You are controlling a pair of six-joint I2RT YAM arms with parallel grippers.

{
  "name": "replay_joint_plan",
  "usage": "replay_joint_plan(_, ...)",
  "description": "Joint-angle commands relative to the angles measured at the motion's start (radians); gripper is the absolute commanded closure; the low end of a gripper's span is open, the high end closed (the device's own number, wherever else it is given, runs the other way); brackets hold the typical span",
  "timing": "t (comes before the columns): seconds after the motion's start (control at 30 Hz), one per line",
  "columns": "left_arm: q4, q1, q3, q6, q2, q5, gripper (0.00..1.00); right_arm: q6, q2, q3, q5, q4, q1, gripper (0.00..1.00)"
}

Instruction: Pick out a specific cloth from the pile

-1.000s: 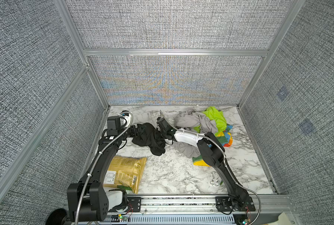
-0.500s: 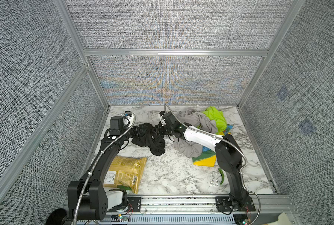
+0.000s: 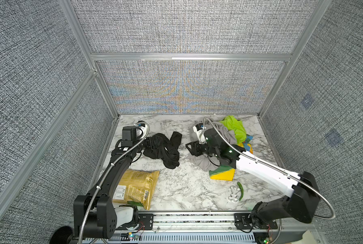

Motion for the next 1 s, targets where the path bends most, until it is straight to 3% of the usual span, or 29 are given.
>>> replay_joint_plan(0.0,0.013,-0.013,-0.001,0.015,0.004,-0.036,0.01,-0.014,-0.111,-0.083,0.061,-0.024,-0.007,0.41)
replay_joint_plan(0.17,-0.026,-0.055,0.009,0.007,0.026,-0.166,0.03,0.003,-0.296,-0.204,0.081,-0.024,-0.011,0.37)
replay_joint_plan(0.43,-0.066,-0.145,0.004,-0.099,0.108,-0.298,0.06,-0.012,-0.485,-0.287,0.147,-0.062,-0.011,0.2)
replay_joint_plan(0.6,-0.055,-0.187,0.003,-0.164,0.177,-0.362,0.16,-0.032,-0.516,-0.285,0.173,-0.109,-0.011,0.17)
replay_joint_plan(0.97,0.027,-0.207,0.03,-0.252,0.351,-0.39,0.16,-0.053,-0.532,-0.281,0.214,-0.151,-0.022,0.12)
